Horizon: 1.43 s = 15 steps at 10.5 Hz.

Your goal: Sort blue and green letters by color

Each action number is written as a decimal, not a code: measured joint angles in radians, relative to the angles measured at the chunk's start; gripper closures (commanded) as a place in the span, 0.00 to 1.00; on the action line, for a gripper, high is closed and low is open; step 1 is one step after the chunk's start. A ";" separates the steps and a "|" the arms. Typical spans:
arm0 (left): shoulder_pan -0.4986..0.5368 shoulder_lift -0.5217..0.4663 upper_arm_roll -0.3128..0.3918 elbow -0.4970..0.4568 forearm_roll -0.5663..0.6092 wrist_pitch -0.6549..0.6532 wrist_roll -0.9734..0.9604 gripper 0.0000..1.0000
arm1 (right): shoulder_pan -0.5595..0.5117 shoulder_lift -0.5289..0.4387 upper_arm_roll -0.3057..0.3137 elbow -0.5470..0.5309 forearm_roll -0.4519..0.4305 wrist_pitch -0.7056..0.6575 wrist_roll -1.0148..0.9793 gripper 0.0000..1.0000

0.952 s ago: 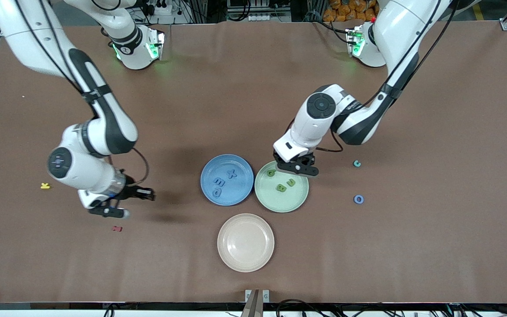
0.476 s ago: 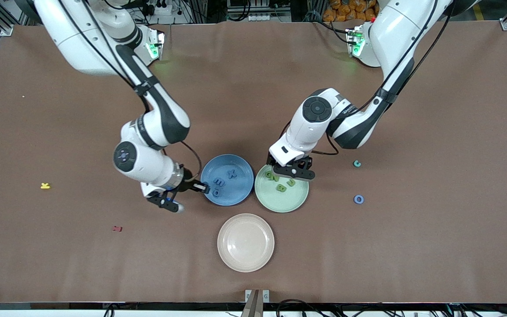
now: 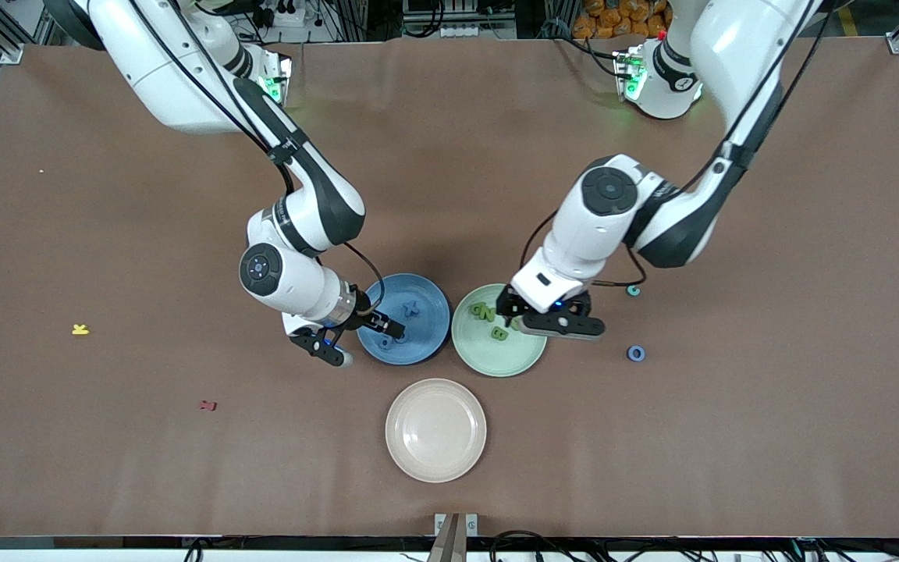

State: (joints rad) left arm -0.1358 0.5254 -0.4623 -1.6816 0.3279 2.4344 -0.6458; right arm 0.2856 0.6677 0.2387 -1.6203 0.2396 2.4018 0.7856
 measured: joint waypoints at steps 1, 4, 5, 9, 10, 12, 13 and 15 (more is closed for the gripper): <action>0.035 -0.027 0.000 0.001 0.000 -0.011 0.038 0.00 | -0.001 0.000 -0.005 0.002 0.000 -0.001 0.000 0.00; 0.107 -0.119 -0.003 0.020 0.000 -0.104 0.076 0.00 | -0.006 -0.008 -0.080 0.016 -0.060 -0.067 -0.006 0.00; 0.111 -0.150 -0.004 0.044 0.000 -0.182 0.076 0.00 | -0.013 -0.014 -0.101 0.026 -0.169 -0.088 -0.011 0.00; 0.174 -0.266 -0.004 0.129 -0.063 -0.391 0.076 0.00 | -0.151 -0.019 -0.117 0.034 -0.342 -0.103 -0.284 0.00; 0.211 -0.298 -0.004 0.132 -0.101 -0.432 0.084 0.00 | -0.199 -0.019 -0.118 0.033 -0.342 -0.115 -0.377 0.00; 0.262 -0.355 -0.004 0.134 -0.160 -0.514 0.160 0.00 | -0.256 -0.017 -0.116 0.026 -0.342 -0.178 -0.498 0.00; 0.289 -0.382 -0.003 0.135 -0.203 -0.553 0.203 0.00 | -0.266 -0.024 -0.115 0.011 -0.342 -0.213 -0.522 0.00; 0.312 -0.427 0.062 0.134 -0.309 -0.618 0.312 0.00 | -0.290 -0.103 -0.097 -0.102 -0.342 -0.237 -0.578 0.00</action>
State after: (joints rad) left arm 0.1762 0.0984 -0.4004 -1.5473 0.0192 1.8160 -0.3338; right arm -0.0045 0.5647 0.1419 -1.7223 -0.1022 2.1651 0.2074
